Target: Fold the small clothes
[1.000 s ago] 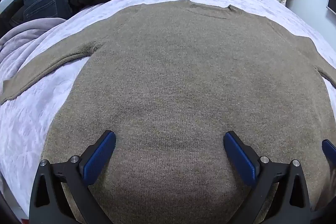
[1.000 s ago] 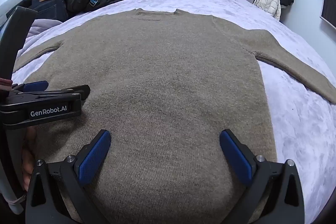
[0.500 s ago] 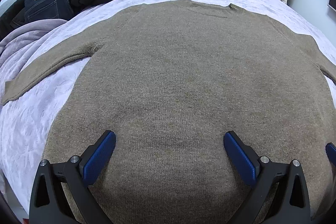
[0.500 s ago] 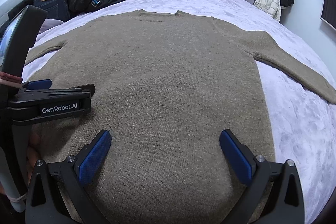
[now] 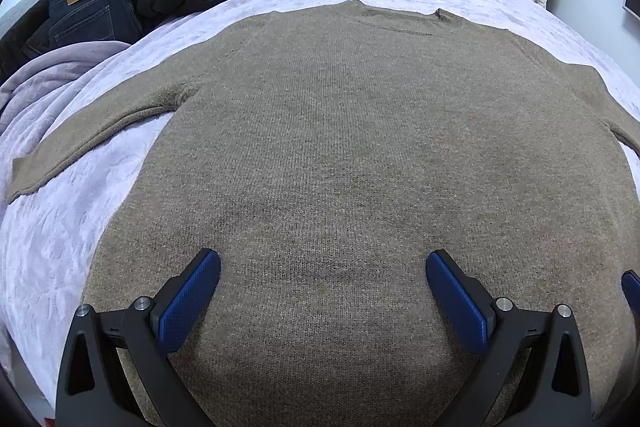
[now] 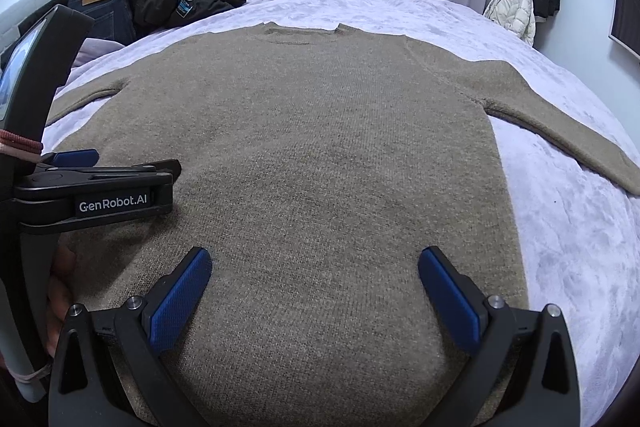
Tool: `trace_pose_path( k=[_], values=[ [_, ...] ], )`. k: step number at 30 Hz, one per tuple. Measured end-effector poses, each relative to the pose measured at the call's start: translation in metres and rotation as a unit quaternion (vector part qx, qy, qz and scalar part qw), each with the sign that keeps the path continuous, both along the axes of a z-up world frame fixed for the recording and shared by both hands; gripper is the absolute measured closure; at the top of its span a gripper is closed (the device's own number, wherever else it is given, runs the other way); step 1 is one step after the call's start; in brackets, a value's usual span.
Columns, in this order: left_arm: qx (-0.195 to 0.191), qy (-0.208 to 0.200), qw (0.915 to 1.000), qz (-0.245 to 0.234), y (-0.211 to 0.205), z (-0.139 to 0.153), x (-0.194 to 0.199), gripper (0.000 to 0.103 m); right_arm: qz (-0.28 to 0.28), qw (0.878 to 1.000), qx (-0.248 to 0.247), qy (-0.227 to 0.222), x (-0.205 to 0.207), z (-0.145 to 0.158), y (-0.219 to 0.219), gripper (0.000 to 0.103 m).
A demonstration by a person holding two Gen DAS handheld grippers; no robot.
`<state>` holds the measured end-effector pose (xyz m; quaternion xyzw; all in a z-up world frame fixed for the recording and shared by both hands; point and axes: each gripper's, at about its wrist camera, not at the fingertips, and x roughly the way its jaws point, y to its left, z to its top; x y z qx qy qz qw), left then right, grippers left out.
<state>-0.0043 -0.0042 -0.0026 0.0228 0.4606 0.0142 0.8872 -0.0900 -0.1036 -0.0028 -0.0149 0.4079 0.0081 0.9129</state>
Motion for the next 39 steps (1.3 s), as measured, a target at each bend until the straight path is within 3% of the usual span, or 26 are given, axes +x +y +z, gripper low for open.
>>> trace_pose_path(
  k=[20,25,27,30,35,37,39],
  values=[
    [0.014,-0.001,0.9999,0.007,-0.003,0.002,0.0,0.0,0.003,1.0,0.012,-0.005,-0.002,0.001,-0.005,0.0],
    [0.027,0.026,0.9991,0.02,-0.006,0.01,0.005,0.0,0.009,1.0,0.01,0.023,0.007,0.006,-0.005,0.0],
    [0.036,0.034,0.9985,0.022,-0.012,0.02,0.01,0.0,0.021,0.999,0.032,0.038,0.015,0.017,-0.012,0.0],
    [0.039,0.031,0.9988,0.002,-0.028,0.034,0.019,0.0,0.013,0.997,0.074,0.01,0.024,0.041,-0.038,0.0],
    [-0.008,0.048,0.9985,-0.023,-0.063,0.058,0.05,0.0,-0.065,0.997,0.041,-0.014,0.056,0.071,-0.097,0.0],
    [-0.041,0.054,0.9972,-0.03,-0.079,0.067,0.063,0.0,-0.075,0.996,0.038,-0.016,0.065,0.078,-0.117,0.0],
    [-0.048,0.058,0.9967,-0.031,-0.095,0.071,0.075,0.0,-0.079,0.995,0.044,-0.034,0.073,0.086,-0.136,0.0]
  ],
)
